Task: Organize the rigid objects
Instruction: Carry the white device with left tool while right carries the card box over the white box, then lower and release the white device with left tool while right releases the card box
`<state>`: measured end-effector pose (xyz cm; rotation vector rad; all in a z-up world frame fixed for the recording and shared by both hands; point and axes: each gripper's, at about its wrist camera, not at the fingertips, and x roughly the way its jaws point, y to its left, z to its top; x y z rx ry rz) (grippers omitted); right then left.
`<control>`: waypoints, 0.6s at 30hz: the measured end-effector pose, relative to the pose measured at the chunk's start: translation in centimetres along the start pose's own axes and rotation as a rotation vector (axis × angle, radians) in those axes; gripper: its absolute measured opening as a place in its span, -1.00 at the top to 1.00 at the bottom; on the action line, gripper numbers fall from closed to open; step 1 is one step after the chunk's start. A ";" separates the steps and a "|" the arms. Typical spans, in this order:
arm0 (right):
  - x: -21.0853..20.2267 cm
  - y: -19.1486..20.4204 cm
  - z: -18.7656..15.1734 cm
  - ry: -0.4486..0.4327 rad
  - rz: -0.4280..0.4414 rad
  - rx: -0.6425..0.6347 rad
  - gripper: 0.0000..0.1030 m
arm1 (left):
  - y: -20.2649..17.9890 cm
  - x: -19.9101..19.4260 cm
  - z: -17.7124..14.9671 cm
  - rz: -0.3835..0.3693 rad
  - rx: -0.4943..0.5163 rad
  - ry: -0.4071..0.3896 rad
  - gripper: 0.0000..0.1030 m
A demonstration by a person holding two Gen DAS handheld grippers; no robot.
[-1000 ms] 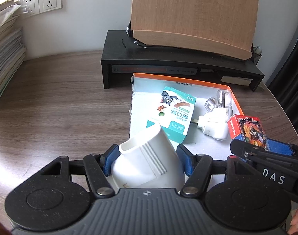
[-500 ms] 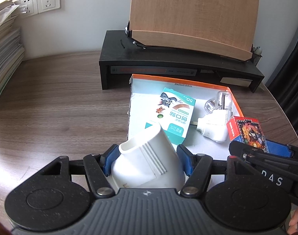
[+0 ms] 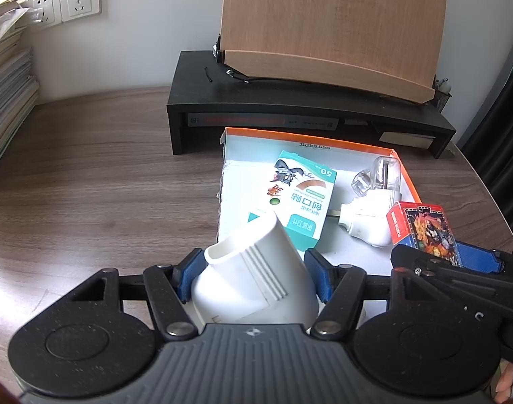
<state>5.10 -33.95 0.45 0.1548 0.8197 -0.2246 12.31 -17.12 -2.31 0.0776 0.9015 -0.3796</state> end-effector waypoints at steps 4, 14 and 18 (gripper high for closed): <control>0.2 0.1 0.0 0.006 0.003 -0.005 -0.39 | 0.0 0.3 0.1 -0.002 0.000 0.004 -0.28; 0.5 -0.1 0.1 0.021 0.000 0.001 -0.39 | -0.7 1.3 1.2 -0.019 0.026 -0.005 -0.27; 0.6 -0.4 0.0 0.026 0.008 0.005 -0.39 | -1.2 1.9 2.0 -0.052 0.043 -0.014 -0.27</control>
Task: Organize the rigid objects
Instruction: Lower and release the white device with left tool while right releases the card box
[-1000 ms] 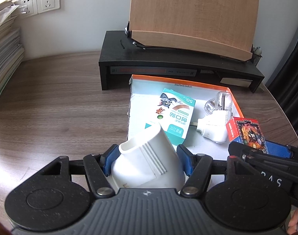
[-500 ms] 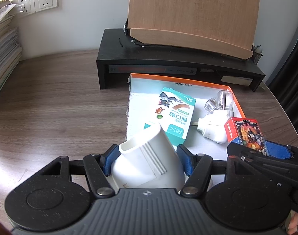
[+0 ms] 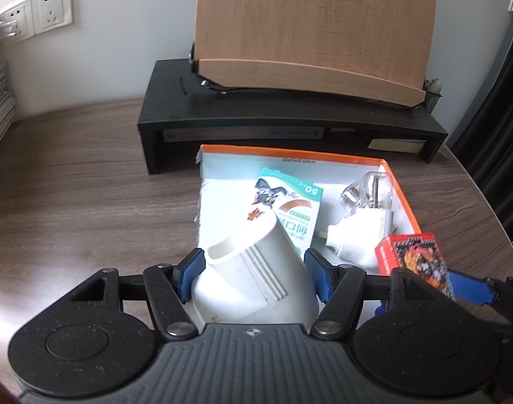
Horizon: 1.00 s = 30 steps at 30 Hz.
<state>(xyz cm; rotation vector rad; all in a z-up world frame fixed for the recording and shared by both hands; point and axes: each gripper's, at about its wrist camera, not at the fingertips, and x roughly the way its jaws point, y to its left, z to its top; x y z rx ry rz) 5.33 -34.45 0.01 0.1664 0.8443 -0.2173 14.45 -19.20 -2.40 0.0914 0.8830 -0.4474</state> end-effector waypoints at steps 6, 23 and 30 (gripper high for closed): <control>0.0 -0.1 -0.1 -0.001 0.015 -0.002 -0.39 | -1.3 1.2 1.0 -0.043 0.034 -0.003 -0.27; -3.7 -3.5 -1.6 -0.079 -0.050 0.018 -0.51 | -5.1 3.5 1.3 -0.168 0.103 0.028 -0.30; -5.3 -4.9 -2.4 -0.102 -0.049 0.034 -0.52 | -5.7 1.5 1.1 -0.118 0.111 -0.017 -0.56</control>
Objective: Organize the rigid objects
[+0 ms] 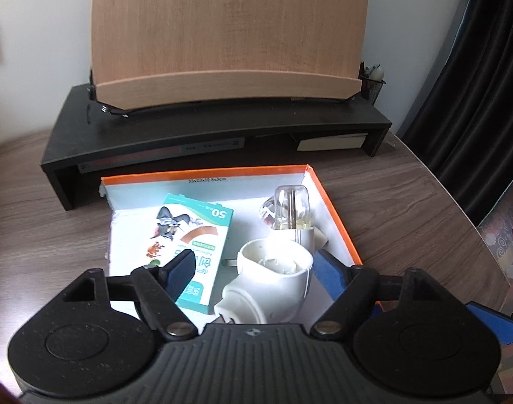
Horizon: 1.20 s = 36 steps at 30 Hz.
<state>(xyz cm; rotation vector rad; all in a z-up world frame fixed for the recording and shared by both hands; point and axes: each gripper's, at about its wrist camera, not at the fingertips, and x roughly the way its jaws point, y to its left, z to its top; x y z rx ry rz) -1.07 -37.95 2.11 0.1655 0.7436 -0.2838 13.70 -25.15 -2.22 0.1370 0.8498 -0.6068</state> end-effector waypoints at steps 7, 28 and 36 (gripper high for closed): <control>-1.5 -1.4 -0.3 -0.018 0.045 -0.013 -0.60 | -1.1 -4.2 -1.1 0.119 -0.025 -0.030 -0.90; -6.1 -2.1 -5.1 0.111 0.080 -0.031 -0.64 | -3.4 -12.2 -10.8 0.275 -0.134 0.073 -1.00; -7.6 -1.9 -7.5 0.148 0.061 -0.031 -0.64 | -3.8 -13.3 -13.2 0.268 -0.151 0.093 -1.00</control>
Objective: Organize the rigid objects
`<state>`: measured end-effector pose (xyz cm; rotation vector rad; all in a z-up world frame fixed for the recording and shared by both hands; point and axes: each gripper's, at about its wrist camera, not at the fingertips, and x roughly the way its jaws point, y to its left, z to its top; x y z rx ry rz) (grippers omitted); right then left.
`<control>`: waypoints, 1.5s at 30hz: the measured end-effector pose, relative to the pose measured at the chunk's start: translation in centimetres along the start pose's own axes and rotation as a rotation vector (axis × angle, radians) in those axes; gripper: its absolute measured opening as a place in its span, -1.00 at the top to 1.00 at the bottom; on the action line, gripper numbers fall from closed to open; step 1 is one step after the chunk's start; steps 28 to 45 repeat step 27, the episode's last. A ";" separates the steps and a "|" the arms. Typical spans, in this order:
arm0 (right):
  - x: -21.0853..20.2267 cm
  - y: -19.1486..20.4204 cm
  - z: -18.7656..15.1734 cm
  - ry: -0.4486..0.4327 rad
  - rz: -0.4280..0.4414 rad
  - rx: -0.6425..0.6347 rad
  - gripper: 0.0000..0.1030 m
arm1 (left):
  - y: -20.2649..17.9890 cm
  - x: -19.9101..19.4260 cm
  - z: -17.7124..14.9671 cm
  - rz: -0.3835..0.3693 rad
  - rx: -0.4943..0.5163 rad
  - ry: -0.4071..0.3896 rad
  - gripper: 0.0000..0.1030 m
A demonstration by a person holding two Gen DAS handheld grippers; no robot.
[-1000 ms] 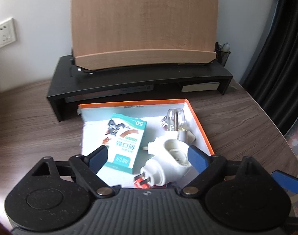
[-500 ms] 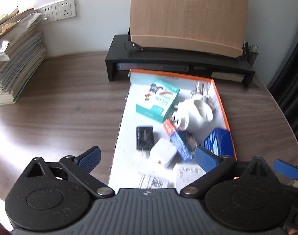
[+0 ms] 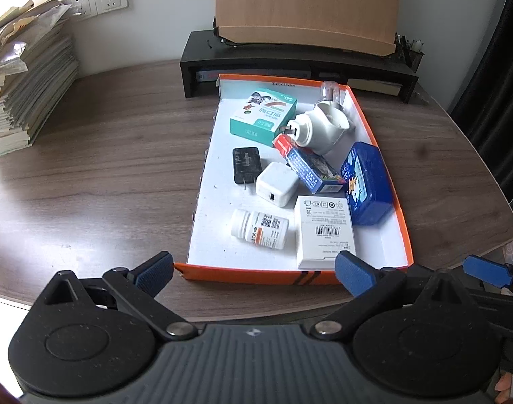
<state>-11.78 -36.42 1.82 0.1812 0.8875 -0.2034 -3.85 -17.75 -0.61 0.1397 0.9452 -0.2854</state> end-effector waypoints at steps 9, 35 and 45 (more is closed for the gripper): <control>-1.0 -0.2 -0.9 0.001 -0.008 -0.007 -0.64 | -0.7 -0.4 -0.8 -0.003 -0.003 0.001 -1.00; 0.0 1.1 0.1 0.006 -0.017 -0.038 -0.64 | 0.4 0.7 0.2 0.009 -0.025 -0.004 -1.00; 0.0 1.1 0.1 0.006 -0.017 -0.038 -0.64 | 0.4 0.7 0.2 0.009 -0.025 -0.004 -1.00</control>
